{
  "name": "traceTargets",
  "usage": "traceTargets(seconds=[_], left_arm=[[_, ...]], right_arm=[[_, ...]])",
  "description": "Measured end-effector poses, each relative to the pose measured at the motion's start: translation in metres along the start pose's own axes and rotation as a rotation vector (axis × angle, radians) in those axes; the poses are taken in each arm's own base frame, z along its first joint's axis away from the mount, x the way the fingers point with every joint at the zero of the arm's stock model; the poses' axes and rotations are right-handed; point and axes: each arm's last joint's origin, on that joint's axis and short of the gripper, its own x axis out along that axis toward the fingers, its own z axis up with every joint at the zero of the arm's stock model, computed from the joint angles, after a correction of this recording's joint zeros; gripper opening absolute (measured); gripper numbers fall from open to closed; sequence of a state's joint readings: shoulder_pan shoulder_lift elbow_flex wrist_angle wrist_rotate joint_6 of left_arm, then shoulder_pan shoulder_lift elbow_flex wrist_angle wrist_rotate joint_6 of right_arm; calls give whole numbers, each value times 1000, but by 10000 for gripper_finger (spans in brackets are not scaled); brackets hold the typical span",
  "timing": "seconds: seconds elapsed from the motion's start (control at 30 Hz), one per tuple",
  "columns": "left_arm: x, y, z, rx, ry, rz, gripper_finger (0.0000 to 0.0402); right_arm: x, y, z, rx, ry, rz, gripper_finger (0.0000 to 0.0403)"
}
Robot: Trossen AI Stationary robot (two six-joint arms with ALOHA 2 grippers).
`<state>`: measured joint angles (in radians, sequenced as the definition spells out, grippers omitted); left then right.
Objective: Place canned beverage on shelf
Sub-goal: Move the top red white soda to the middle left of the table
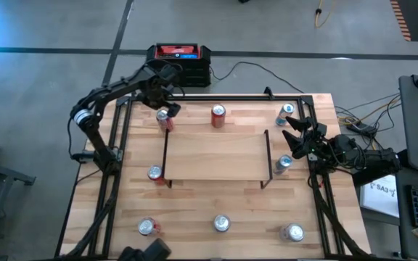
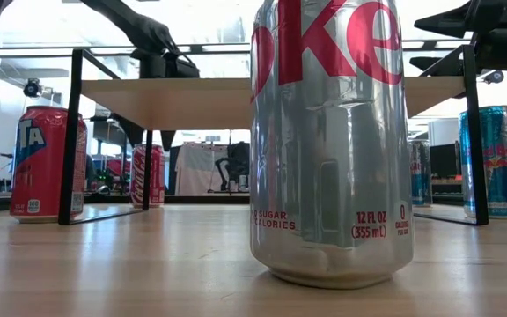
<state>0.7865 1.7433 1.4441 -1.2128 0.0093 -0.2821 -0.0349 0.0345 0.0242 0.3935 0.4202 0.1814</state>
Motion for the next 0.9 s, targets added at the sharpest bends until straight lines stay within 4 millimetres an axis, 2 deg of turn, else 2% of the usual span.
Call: traceTargets(seconds=[0.3, 0.7, 0.9], left_arm=[[8, -6, -1, 55, 47, 13, 400], [2, -5, -3, 35, 21, 31, 400], [5, -5, -5, 28, 52, -30, 400]], right_arm=[[0, 0, 0, 0, 0, 0, 370], [0, 0, 0, -1, 0, 0, 370], [0, 0, 0, 0, 0, 0, 370]])
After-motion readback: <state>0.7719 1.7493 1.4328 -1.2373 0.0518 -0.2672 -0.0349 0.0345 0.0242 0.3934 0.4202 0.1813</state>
